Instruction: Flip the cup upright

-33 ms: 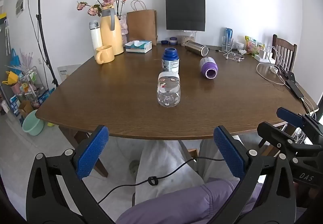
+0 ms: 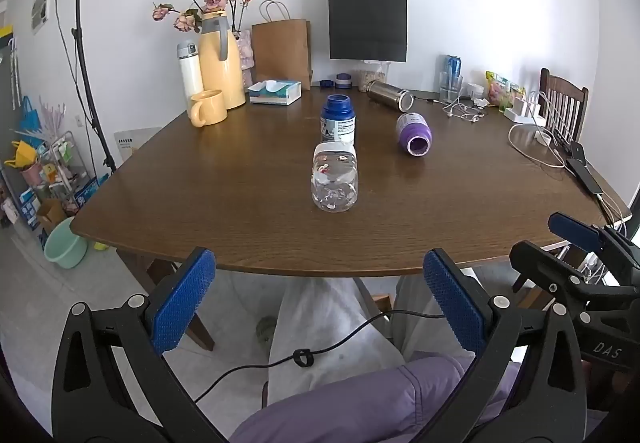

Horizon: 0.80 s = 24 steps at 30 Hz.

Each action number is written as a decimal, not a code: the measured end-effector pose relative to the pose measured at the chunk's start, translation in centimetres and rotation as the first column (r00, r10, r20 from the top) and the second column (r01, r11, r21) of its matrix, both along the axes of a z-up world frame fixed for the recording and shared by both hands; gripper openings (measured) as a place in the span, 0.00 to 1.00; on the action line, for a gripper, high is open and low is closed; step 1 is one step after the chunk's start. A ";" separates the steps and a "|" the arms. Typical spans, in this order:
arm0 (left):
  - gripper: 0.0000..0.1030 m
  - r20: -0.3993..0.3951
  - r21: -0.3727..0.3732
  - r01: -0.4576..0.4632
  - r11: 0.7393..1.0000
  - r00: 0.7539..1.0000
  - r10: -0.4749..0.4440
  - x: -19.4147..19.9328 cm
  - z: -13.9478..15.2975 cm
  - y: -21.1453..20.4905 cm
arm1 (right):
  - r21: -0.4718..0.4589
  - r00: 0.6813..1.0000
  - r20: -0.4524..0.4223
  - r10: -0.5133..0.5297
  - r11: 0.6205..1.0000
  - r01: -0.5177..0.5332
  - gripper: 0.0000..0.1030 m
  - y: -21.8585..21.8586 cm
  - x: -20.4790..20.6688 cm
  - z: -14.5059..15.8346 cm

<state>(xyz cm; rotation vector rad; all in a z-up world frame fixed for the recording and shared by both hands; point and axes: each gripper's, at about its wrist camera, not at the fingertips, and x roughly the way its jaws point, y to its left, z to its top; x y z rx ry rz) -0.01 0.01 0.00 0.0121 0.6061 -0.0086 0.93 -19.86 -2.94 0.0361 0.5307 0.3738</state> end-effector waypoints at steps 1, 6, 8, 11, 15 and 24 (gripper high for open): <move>1.00 0.003 -0.002 0.000 1.000 1.000 0.000 0.0 0.0 0.0 | 0.001 1.000 0.000 0.001 1.000 -0.001 0.82 0.0 0.0 0.0; 1.00 0.005 0.001 0.002 1.000 1.000 -0.002 -0.2 0.2 0.0 | 0.001 1.000 0.003 0.005 1.000 -0.005 0.82 0.1 0.0 -0.1; 1.00 0.003 0.001 0.004 1.000 1.000 -0.004 -0.3 0.2 0.0 | -0.004 1.000 0.007 0.006 1.000 -0.006 0.82 0.1 0.1 -0.2; 1.00 0.003 0.001 -0.001 1.000 1.000 0.001 0.0 0.0 0.0 | -0.009 1.000 0.008 0.005 1.000 -0.005 0.82 0.1 0.1 -0.1; 1.00 0.001 0.002 -0.001 1.000 1.000 0.001 0.0 0.0 0.0 | -0.006 1.000 0.007 0.004 1.000 -0.004 0.82 0.2 -0.1 -0.1; 1.00 0.000 0.003 -0.001 1.000 1.000 0.001 0.0 0.0 0.0 | -0.003 1.000 0.006 0.003 1.000 -0.003 0.82 0.0 0.1 0.1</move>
